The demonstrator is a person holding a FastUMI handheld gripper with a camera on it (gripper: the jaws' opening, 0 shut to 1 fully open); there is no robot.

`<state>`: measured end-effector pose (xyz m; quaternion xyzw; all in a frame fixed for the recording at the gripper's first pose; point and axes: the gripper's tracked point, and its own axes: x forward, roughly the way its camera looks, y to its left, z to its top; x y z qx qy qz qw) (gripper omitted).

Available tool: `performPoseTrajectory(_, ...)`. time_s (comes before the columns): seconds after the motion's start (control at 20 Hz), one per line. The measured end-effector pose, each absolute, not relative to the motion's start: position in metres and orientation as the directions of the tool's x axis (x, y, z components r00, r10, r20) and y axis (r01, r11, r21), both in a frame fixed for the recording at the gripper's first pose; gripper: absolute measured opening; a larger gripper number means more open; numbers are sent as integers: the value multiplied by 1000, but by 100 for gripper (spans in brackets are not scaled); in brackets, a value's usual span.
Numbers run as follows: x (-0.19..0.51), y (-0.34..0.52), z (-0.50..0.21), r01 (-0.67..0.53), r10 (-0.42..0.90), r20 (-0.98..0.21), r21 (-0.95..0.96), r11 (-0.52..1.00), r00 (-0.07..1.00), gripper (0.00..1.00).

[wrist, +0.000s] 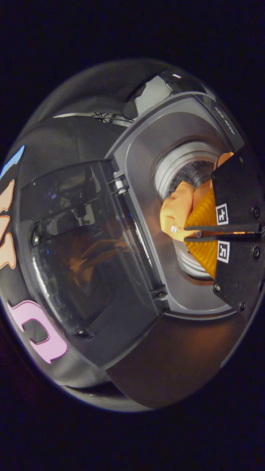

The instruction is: Put the clothes into the washing machine and then close the washing machine lid.

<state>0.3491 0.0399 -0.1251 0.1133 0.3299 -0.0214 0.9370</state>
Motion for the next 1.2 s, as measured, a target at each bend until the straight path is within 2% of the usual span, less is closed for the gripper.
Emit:
performPoseTrajectory(0.35,344,35,-147,185,2,-676,204,961,737,6)
performPoseTrajectory(0.45,342,35,-144,175,8,-674,203,963,738,14)
performPoseTrajectory(0.85,339,42,-114,103,-3,-616,128,986,788,98)
performPoseTrajectory(1.2,332,46,-74,123,-40,-584,103,987,810,98)
